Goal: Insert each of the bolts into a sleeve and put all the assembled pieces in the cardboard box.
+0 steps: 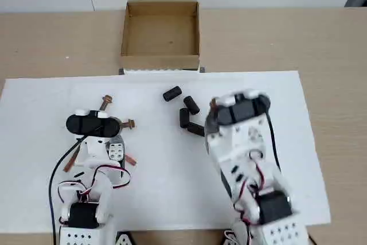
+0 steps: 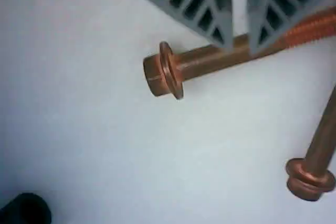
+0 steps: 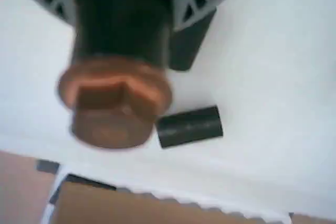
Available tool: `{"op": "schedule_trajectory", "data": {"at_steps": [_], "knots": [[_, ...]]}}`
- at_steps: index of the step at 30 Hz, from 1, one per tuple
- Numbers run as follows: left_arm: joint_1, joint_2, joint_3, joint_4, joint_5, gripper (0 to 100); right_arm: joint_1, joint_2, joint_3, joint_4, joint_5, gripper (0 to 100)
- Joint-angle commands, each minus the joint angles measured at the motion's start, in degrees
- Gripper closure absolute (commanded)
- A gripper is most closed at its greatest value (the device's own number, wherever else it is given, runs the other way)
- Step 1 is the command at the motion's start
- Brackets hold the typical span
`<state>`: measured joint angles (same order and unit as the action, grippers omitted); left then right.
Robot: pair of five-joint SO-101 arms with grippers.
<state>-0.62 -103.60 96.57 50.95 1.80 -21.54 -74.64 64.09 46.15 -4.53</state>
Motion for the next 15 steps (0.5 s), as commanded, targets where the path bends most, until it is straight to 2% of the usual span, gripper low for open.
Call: {"op": "schedule_trajectory", "data": {"at_steps": [1, 9, 15], "knots": [[-0.09, -0.35, -0.40, 0.18, -0.26, 99, 0.22, 20.18, -18.90, -2.59, -0.79, 99.7], [-0.09, -0.35, -0.40, 0.18, -0.26, 99, 2.42, 55.96, -52.84, -2.59, -0.26, 99.6], [-0.09, -0.35, -0.40, 0.18, -0.26, 99, 2.51, 77.32, -75.43, -2.59, 4.66, 99.6]]}}
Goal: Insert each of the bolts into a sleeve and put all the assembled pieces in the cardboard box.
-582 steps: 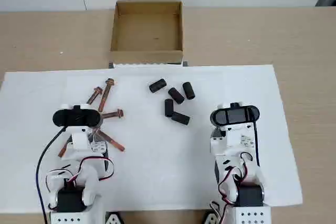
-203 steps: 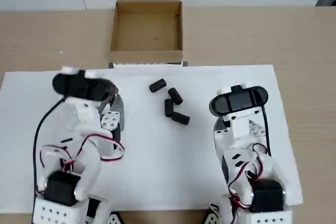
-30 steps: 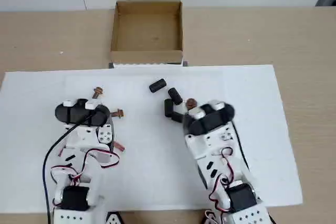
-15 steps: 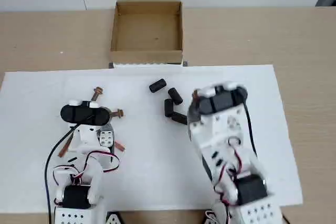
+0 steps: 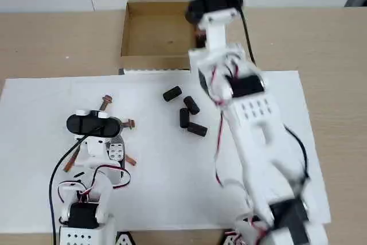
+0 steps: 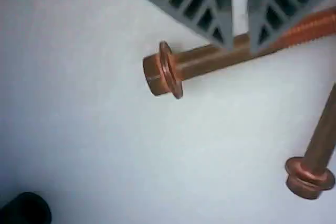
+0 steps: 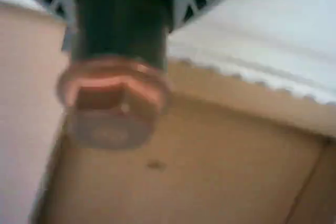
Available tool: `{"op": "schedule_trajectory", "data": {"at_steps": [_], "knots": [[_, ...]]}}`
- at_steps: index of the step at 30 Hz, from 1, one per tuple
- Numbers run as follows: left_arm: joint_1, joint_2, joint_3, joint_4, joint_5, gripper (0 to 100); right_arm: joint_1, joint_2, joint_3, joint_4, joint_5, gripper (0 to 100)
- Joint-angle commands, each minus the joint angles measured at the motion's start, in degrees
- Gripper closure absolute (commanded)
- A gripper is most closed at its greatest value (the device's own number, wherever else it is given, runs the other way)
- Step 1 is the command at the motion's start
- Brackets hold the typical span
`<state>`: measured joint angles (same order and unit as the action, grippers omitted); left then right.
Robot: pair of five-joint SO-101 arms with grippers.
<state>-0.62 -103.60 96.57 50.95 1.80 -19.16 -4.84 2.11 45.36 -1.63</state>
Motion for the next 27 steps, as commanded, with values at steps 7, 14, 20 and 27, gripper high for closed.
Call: {"op": "schedule_trajectory", "data": {"at_steps": [7, 14, 20, 27], "knots": [[-0.09, -0.35, -0.40, 0.18, -0.26, 99, 0.04, 29.05, -35.43, -4.88, 6.59, 99.6], [-0.09, -0.35, -0.40, 0.18, -0.26, 99, -0.13, 44.97, -47.12, -11.30, 11.69, 99.5], [-0.09, -0.35, -0.40, 0.18, -0.26, 99, 0.13, 53.05, -51.96, -11.74, 12.22, 99.5], [-0.09, -0.35, -0.40, 0.18, -0.26, 99, 0.04, 55.08, -52.40, -10.24, 12.22, 89.1]]}}
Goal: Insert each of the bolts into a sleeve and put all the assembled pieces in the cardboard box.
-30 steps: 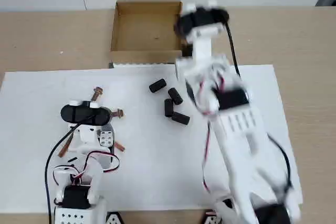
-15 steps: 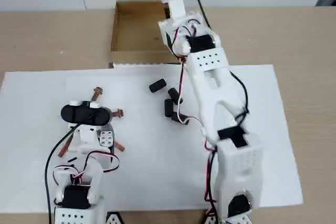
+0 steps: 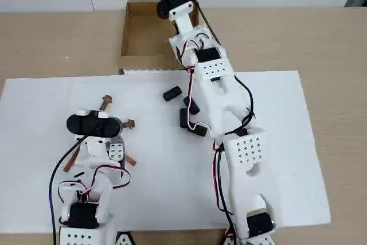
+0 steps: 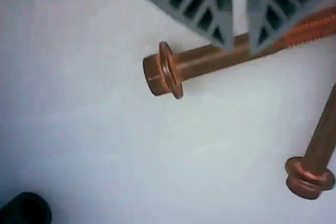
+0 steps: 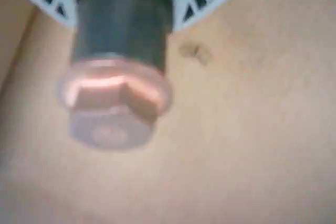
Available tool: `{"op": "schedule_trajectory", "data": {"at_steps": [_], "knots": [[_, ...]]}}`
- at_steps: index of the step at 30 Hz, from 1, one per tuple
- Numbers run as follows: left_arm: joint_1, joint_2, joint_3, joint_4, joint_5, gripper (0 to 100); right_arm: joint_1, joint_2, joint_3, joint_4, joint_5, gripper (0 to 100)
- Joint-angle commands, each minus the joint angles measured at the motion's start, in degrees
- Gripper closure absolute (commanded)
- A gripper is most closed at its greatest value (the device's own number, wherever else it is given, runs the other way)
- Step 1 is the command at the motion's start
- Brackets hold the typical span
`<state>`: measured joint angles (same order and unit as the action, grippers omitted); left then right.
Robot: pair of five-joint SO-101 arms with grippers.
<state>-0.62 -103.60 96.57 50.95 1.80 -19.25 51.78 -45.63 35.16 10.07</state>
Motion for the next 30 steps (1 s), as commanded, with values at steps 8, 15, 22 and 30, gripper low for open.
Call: {"op": "schedule_trajectory", "data": {"at_steps": [8, 15, 22, 30], "knots": [[-0.09, -0.35, -0.40, 0.18, -0.26, 99, 0.13, -2.95, -5.36, 5.14, 0.26, 87.6], [-0.09, -0.35, -0.40, 0.18, -0.26, 99, -0.48, -12.79, -7.65, 19.65, 0.09, 94.6], [-0.09, -0.35, -0.40, 0.18, -0.26, 99, -1.27, -22.73, -7.65, 31.25, 0.09, 99.5], [-0.09, -0.35, -0.40, 0.18, -0.26, 99, -2.77, -29.58, -7.65, 49.27, 0.35, 99.5]]}}
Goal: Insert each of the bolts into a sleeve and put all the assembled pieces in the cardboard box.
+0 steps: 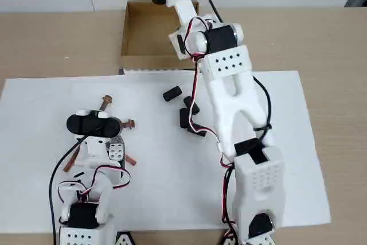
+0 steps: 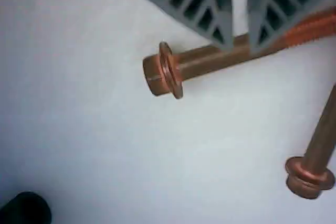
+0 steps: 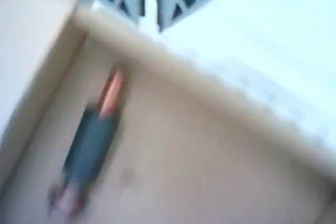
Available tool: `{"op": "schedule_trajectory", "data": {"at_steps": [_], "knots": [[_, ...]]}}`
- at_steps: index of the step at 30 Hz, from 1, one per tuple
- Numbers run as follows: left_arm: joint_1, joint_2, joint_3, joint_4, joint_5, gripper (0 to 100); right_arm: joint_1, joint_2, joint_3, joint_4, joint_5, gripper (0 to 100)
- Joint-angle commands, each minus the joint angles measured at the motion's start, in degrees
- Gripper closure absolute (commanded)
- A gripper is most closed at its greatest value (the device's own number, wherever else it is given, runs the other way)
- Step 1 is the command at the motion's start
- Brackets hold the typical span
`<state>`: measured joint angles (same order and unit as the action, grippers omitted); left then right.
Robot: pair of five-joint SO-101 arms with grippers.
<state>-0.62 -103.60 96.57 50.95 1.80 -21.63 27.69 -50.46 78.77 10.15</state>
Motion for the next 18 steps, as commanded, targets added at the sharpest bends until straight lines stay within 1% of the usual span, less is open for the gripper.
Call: {"op": "schedule_trajectory", "data": {"at_steps": [1, 5, 9, 13, 18], "knots": [[-0.09, -0.35, -0.40, 0.18, -0.26, 99, -0.57, -6.20, -2.81, 7.87, 0.35, 99.5], [-0.09, -0.35, -0.40, 0.18, -0.26, 99, -3.03, -8.66, -2.46, 19.03, 0.35, 99.5], [-0.09, -0.35, -0.40, 0.18, -0.26, 99, -3.56, -12.00, 0.53, 19.74, 0.44, 99.5], [-0.09, -0.35, -0.40, 0.18, -0.26, 99, -3.91, -18.77, 11.16, 19.74, 0.88, 99.1], [-0.09, -0.35, -0.40, 0.18, -0.26, 99, -3.91, -28.70, 29.54, 19.47, 4.48, 99.1]]}}
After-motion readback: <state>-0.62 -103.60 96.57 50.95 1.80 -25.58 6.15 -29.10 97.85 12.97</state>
